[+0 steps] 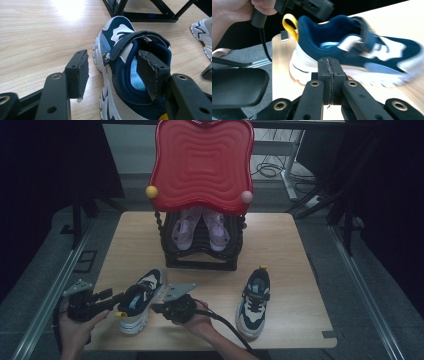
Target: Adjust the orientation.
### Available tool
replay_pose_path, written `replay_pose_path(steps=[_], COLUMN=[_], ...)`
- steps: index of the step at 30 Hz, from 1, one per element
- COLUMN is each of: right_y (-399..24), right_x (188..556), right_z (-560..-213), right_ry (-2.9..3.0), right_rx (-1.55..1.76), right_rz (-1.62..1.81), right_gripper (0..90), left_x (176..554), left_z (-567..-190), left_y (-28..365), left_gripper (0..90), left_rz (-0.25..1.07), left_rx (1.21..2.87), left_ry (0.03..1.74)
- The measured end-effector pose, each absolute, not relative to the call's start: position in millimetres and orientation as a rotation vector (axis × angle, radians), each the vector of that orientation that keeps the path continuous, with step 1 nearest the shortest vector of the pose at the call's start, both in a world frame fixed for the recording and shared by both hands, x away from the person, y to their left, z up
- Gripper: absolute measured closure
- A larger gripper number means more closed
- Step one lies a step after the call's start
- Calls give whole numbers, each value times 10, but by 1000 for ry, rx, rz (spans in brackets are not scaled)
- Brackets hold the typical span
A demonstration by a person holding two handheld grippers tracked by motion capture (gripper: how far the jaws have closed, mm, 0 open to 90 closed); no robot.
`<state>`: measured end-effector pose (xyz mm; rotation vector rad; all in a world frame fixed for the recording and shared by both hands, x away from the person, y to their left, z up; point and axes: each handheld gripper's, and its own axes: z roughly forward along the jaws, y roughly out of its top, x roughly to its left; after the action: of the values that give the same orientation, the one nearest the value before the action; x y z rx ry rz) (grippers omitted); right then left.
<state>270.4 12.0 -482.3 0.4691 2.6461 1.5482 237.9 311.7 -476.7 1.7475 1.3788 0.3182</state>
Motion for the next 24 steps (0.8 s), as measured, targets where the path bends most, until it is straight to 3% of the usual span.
replay_pose_path(steps=[24], right_y=[-1367], right_x=[2660], right_z=[-4580], right_ry=[2496], right_rx=[686], right_rz=[1446], right_gripper=[891], left_x=[2430], left_z=[-4761], left_y=[3084], left_gripper=[425], left_rz=[323], left_rx=[1761], left_ry=[1364])
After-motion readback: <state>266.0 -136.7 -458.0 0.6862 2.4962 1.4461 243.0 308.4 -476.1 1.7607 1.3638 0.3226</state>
